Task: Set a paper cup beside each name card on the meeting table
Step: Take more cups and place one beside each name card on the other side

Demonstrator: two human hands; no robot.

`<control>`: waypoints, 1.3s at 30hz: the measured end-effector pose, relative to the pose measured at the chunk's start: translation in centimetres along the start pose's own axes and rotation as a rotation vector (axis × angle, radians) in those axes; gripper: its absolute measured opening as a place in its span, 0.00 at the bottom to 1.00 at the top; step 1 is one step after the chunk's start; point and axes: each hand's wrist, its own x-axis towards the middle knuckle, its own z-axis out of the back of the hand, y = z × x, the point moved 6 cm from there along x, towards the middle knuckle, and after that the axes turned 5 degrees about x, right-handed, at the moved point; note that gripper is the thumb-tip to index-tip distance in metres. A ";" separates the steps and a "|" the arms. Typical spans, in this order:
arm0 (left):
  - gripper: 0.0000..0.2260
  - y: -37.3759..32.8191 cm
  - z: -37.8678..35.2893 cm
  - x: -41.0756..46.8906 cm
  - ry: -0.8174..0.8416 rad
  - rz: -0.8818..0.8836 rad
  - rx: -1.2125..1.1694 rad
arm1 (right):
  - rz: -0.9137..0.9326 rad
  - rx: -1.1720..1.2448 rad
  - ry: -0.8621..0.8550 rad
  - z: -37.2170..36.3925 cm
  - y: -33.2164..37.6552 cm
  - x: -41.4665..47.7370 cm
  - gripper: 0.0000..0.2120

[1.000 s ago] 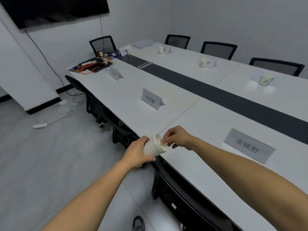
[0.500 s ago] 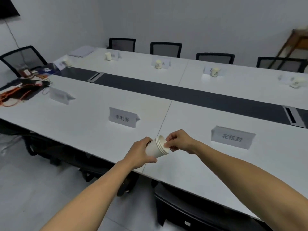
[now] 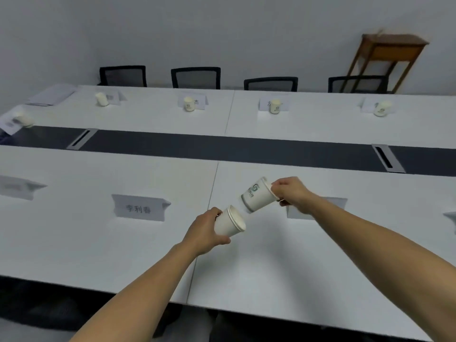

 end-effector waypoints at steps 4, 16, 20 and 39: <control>0.29 -0.6 -0.9 4.5 0.049 0.018 0.045 | -0.055 0.062 -0.313 7.9 -0.9 6.1 0.05; 0.27 -0.9 -8.7 11.8 0.257 0.079 0.118 | -0.471 0.017 -0.564 16.4 -13.8 15.9 0.11; 0.28 -0.2 -9.6 13.3 0.273 0.103 0.133 | -0.505 -0.018 -0.554 16.8 -14.9 17.3 0.08; 0.26 7.1 0.8 5.5 0.061 0.123 0.036 | -0.106 -0.354 -0.299 0.0 -1.1 10.5 0.12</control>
